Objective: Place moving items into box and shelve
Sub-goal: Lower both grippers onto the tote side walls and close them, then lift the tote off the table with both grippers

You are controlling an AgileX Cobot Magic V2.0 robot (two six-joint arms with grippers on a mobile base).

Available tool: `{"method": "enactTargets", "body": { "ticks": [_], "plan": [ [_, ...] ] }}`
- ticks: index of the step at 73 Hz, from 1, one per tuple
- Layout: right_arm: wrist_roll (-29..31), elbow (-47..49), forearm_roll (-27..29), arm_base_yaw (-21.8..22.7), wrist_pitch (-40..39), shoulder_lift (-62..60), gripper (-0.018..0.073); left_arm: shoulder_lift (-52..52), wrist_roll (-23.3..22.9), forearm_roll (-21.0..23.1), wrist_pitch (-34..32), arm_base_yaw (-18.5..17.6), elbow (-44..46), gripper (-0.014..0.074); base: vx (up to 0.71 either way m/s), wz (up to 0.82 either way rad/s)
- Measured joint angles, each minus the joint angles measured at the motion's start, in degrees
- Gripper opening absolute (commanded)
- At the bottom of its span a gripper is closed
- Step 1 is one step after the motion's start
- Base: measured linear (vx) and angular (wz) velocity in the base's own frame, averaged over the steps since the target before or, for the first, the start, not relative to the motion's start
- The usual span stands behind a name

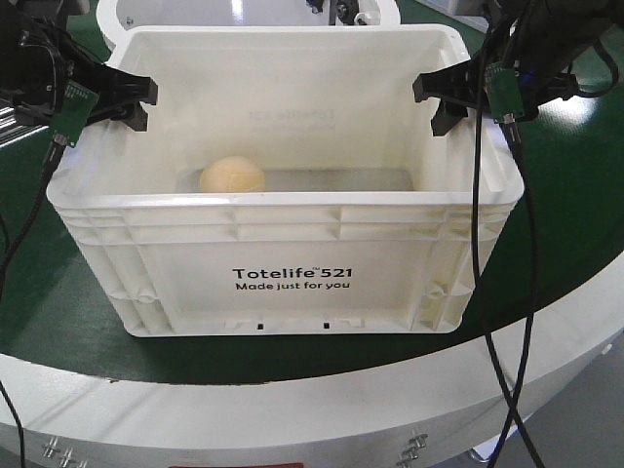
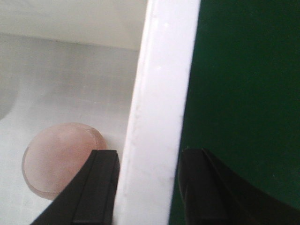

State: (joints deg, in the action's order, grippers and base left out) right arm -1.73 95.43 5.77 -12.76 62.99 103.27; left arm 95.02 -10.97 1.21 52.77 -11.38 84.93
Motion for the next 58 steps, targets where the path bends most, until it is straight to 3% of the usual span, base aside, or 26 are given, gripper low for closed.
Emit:
{"method": "enactTargets", "body": {
  "ticks": [13, 58],
  "plan": [
    [0.22, 0.00, 0.24, 0.00, -0.07, 0.00, -0.0015, 0.20, 0.23, 0.98, -0.28, -0.27, 0.11, -0.0030, 0.00, 0.00],
    [1.24, -0.12, 1.93, 0.00, -1.16, -1.29, -0.0012, -0.50, 2.04, 1.15, -0.77, -0.15, -0.18, -0.0027, 0.00, 0.00]
  ]
}}
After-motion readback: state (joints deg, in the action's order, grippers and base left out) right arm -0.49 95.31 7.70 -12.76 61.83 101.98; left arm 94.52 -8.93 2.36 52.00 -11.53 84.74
